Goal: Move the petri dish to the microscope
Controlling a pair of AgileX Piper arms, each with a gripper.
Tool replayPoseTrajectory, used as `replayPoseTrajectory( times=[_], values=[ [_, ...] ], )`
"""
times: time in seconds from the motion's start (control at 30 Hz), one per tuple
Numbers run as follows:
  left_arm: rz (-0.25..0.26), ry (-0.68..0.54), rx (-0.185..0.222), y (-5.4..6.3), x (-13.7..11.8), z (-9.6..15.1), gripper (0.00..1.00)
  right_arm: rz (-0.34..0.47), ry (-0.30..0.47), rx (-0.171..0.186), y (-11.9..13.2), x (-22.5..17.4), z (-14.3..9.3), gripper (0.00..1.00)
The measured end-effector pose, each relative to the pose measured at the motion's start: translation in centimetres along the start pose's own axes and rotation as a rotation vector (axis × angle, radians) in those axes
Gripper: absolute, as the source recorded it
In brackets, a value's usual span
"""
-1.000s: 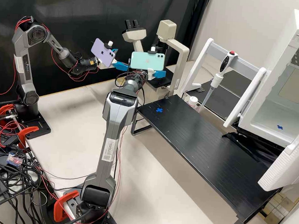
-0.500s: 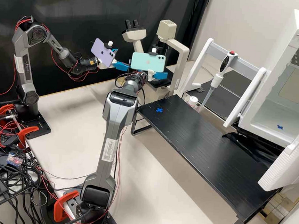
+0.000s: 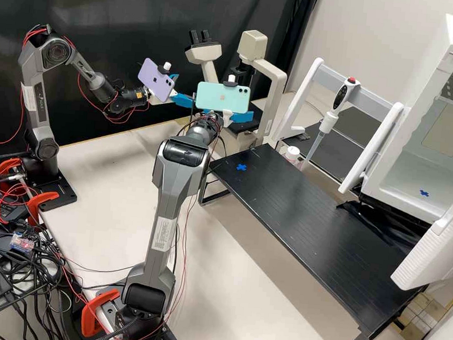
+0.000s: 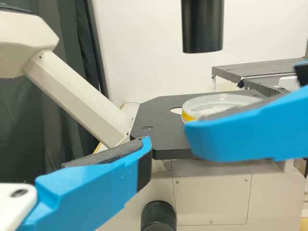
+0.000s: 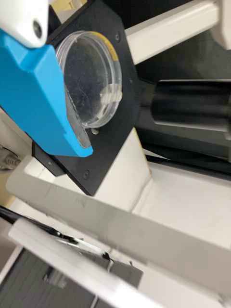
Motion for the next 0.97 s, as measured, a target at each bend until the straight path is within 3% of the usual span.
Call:
replayPoseTrajectory(
  times=[0.17,0.23,0.3,0.47,0.57,0.73,0.83,0.97],
  values=[
    [0.000,0.000,0.000,0.0,0.0,0.0,1.00,0.050,0.055,-0.008,0.7,-3.0,0.3,1.00],
    [0.000,0.000,0.000,0.0,0.0,0.0,1.00,0.080,0.068,0.006,1.0,-4.4,0.8,1.00],
    [0.000,0.000,0.000,0.0,0.0,0.0,1.00,0.144,0.095,0.026,1.8,-6.5,1.5,1.00],
    [0.000,0.000,0.000,0.0,0.0,0.0,1.00,0.300,0.120,0.029,3.2,-10.9,4.0,1.00],
    [0.000,0.000,0.000,0.0,0.0,0.0,1.00,0.415,0.103,0.044,4.0,-13.4,6.2,1.00],
    [0.000,0.000,0.000,0.0,0.0,0.0,1.00,0.600,0.005,0.092,4.5,-17.2,9.7,1.00],
    [0.000,0.000,0.000,0.0,0.0,0.0,1.00,0.681,-0.080,0.124,4.6,-19.0,11.6,1.00],
    [0.000,0.000,0.000,0.0,0.0,0.0,1.00,0.735,-0.139,0.172,4.8,-20.8,13.7,1.00]
  ],
)
